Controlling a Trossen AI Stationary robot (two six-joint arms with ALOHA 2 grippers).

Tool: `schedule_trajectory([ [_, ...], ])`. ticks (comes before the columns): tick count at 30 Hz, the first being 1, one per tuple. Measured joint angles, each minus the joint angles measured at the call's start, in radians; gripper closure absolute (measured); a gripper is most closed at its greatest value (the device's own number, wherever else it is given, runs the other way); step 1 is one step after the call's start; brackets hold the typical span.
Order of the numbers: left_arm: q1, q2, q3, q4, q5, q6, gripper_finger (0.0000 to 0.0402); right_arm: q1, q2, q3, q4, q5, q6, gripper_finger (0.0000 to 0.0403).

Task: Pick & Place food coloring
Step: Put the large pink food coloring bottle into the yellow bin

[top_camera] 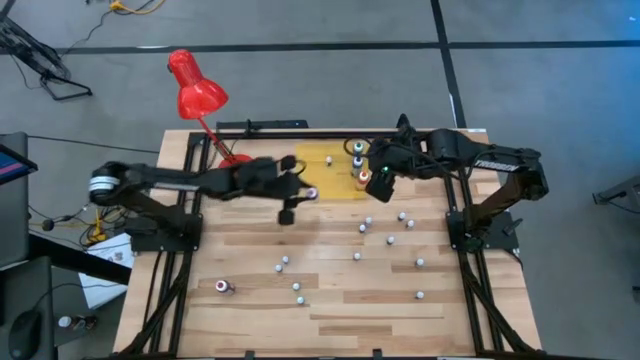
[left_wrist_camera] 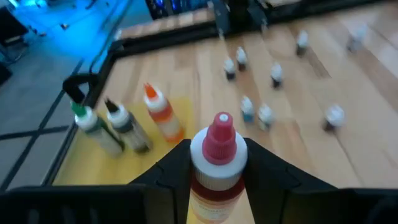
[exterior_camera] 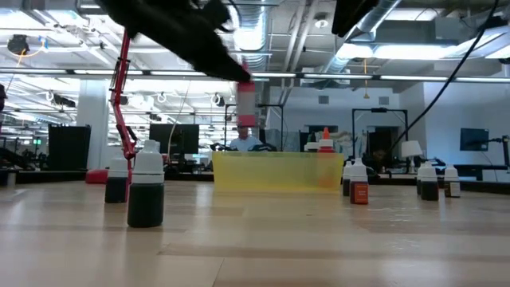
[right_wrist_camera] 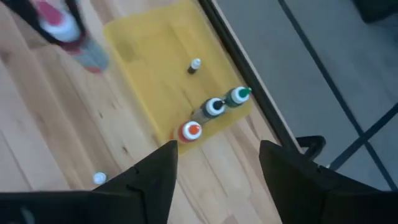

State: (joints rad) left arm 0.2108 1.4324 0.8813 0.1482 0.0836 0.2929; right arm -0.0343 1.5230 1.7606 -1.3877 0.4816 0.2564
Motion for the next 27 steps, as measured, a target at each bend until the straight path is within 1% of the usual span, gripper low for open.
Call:
schedule_trajectory([
  [3,0.073,0.107,0.074,0.061,0.074,0.0,0.0295,-0.023,-0.007,0.0,-0.004,0.0,-0.019,0.0202],
  [5,0.115,0.175,0.119,0.095,0.074,0.002,0.0294,-0.039,-0.011,0.0,-0.01,0.005,-0.031,0.0209],
  [8,0.162,0.277,0.191,0.104,0.086,0.014,0.0294,-0.066,-0.016,0.0,-0.02,0.015,-0.067,0.0216],
  [11,0.191,0.378,0.261,0.107,0.102,0.019,0.0293,-0.096,-0.014,0.0,-0.026,0.015,-0.099,0.0221],
  [15,0.219,0.487,0.343,0.101,0.096,0.028,0.0293,-0.131,-0.014,0.0,-0.029,0.014,-0.107,0.0223],
  [18,0.234,0.535,0.389,0.11,0.096,0.018,0.0293,-0.148,-0.014,0.0,-0.046,0.015,-0.107,0.0223],
  [21,0.242,0.566,0.408,0.105,0.06,-0.001,0.0293,-0.161,-0.014,0.0,-0.052,0.013,-0.097,0.0222],
  [27,0.271,0.584,0.42,0.112,0.066,-0.087,0.0293,-0.165,-0.014,0.0,-0.051,0.013,-0.077,0.0225],
])
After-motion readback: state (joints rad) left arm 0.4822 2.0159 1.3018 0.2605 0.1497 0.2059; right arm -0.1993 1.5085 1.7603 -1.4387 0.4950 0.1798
